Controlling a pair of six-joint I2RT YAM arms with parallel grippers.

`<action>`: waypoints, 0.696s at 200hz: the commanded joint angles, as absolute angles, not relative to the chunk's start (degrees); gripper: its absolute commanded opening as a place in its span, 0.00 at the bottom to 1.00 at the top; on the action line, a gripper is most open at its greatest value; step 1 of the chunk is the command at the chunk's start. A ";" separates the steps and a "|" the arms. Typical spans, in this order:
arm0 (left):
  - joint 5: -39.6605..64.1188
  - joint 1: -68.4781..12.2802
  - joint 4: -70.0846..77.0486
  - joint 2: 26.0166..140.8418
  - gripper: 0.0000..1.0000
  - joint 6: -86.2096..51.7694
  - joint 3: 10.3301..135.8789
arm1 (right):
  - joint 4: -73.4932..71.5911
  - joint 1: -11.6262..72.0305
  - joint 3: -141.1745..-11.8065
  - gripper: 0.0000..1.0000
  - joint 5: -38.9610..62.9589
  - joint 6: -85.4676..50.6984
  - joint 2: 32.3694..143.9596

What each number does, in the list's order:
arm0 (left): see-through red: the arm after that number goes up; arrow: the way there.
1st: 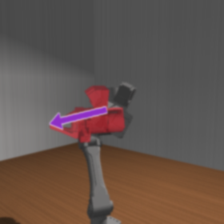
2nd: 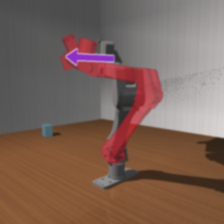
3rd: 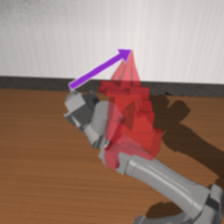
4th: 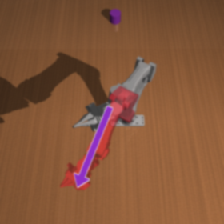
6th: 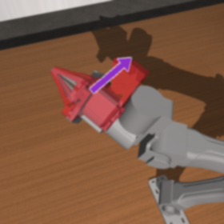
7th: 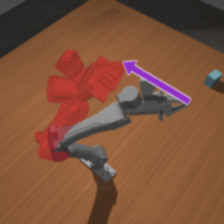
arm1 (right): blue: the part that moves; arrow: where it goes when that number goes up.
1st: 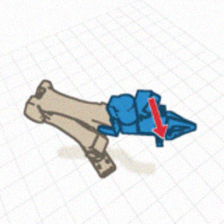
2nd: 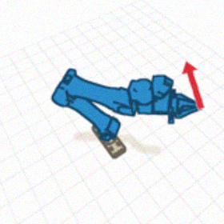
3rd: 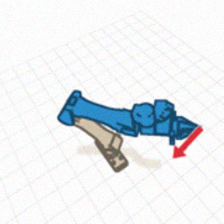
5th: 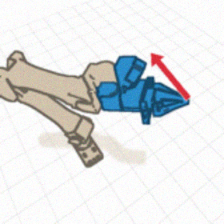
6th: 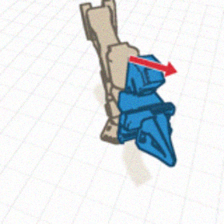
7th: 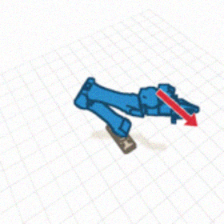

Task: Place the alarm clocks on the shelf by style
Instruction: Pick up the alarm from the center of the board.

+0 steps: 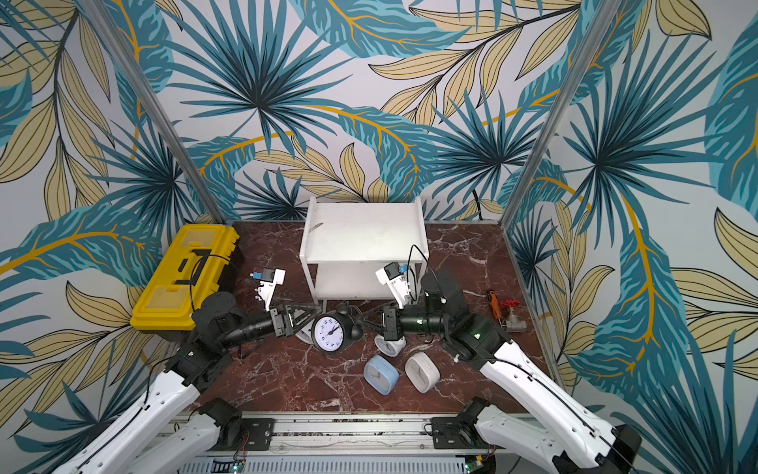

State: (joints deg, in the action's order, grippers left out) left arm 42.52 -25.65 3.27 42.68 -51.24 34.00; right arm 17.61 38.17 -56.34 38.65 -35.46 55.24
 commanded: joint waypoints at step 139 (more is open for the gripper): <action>53.62 -25.38 24.52 46.64 0.28 -61.53 31.75 | 9.53 36.61 -58.76 0.02 43.51 -39.16 60.89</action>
State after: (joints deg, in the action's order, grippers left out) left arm 55.27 -25.28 20.82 46.22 -60.29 32.91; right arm 12.10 36.21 -57.06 44.45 -39.22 60.84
